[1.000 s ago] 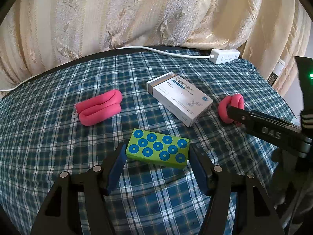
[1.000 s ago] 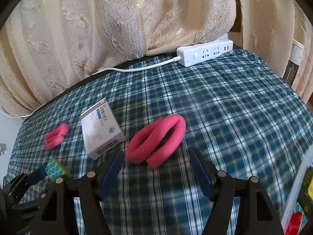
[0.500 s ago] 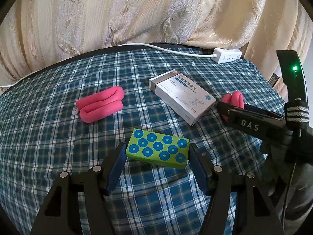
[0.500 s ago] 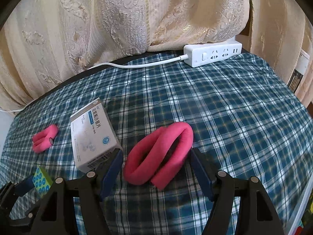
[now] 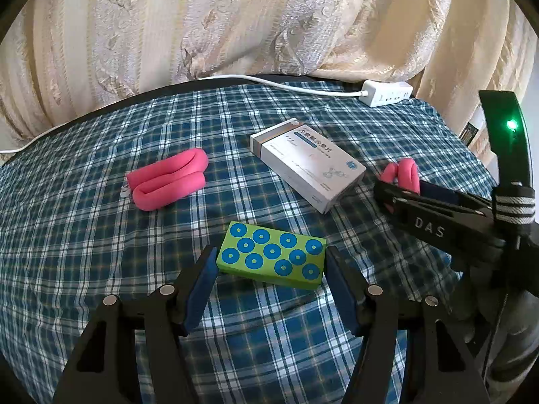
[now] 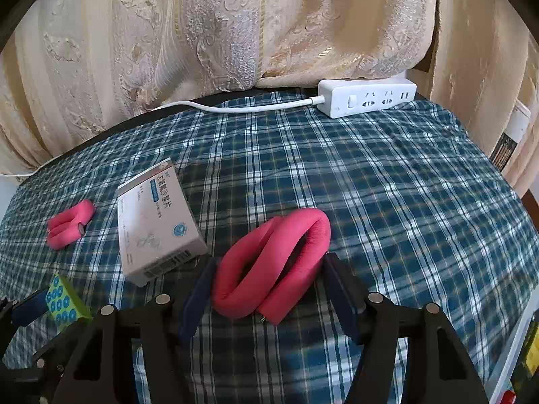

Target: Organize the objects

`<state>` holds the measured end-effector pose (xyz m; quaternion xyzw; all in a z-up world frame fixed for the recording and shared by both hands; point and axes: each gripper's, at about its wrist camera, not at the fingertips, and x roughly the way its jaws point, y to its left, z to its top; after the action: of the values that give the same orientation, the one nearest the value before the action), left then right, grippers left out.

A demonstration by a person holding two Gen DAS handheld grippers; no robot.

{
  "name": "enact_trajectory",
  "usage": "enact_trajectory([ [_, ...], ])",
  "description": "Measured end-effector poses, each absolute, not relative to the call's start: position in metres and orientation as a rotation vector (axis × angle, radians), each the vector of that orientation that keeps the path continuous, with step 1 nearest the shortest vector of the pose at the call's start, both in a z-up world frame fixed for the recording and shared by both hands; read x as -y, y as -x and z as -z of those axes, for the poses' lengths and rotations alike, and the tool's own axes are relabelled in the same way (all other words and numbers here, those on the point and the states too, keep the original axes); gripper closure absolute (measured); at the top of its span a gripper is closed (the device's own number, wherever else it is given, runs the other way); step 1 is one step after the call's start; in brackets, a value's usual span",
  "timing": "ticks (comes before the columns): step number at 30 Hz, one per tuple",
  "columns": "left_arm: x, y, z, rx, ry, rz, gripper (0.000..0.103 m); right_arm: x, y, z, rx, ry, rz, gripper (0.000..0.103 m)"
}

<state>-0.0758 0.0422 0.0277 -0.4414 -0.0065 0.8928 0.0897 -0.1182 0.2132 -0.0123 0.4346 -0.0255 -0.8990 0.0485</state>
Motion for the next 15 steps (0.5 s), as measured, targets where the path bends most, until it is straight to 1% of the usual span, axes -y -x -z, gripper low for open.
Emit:
enact_trajectory([
  [15,-0.052,0.068,-0.031,-0.012,1.283,-2.627,0.039,-0.229,0.076,0.004,0.168,-1.291,2.733,0.035],
])
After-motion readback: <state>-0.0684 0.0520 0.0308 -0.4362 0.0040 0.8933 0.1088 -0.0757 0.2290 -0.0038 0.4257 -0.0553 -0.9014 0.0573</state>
